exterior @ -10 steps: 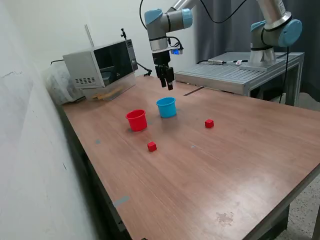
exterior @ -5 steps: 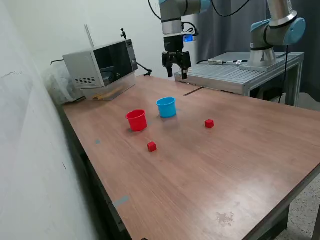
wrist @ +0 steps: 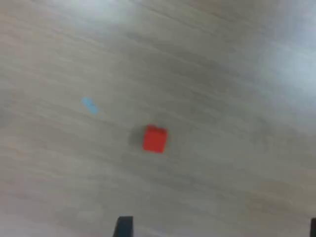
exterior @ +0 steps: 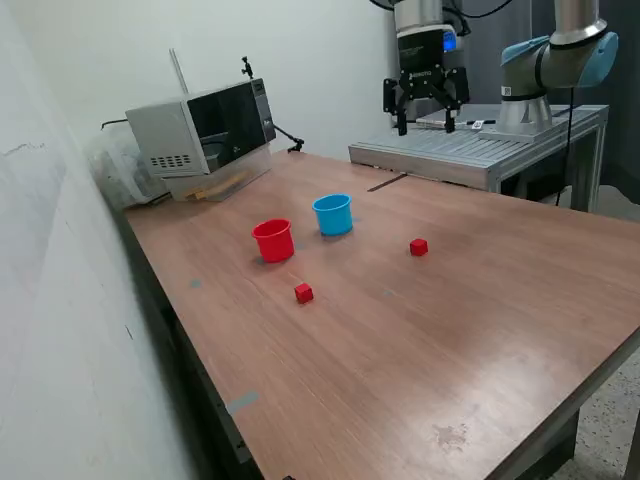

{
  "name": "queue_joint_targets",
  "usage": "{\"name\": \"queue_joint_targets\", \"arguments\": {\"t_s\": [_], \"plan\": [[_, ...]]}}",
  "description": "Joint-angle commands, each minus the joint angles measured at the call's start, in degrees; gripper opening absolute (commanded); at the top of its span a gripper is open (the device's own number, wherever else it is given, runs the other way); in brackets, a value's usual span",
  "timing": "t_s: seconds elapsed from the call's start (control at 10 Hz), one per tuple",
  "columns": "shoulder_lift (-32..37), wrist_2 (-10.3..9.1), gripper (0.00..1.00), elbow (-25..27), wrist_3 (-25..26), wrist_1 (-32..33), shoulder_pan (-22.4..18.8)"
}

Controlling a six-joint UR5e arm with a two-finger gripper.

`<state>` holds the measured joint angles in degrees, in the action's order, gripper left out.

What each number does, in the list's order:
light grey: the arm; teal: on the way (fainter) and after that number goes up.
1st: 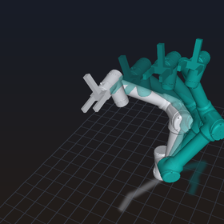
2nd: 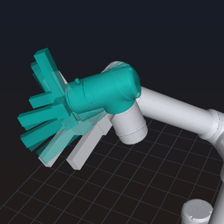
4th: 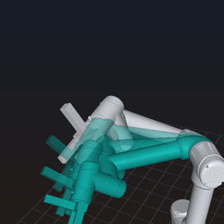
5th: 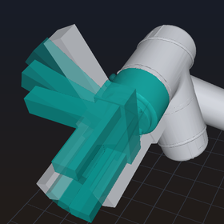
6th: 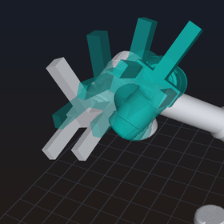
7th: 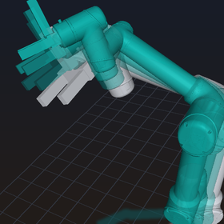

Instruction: Place red objects in the red bin, and blue objects in the blue bin.

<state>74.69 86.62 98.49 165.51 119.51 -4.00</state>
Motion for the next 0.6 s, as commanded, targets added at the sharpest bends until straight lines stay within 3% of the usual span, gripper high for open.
{"name": "queue_joint_targets", "arguments": {"t_s": [0.0,0.5], "plan": [[-3.03,-1.89,1.00,3.27,-0.36,4.47,-0.83],[-14.29,-1.81,1.00,2.76,0.33,13.98,0.13]]}}
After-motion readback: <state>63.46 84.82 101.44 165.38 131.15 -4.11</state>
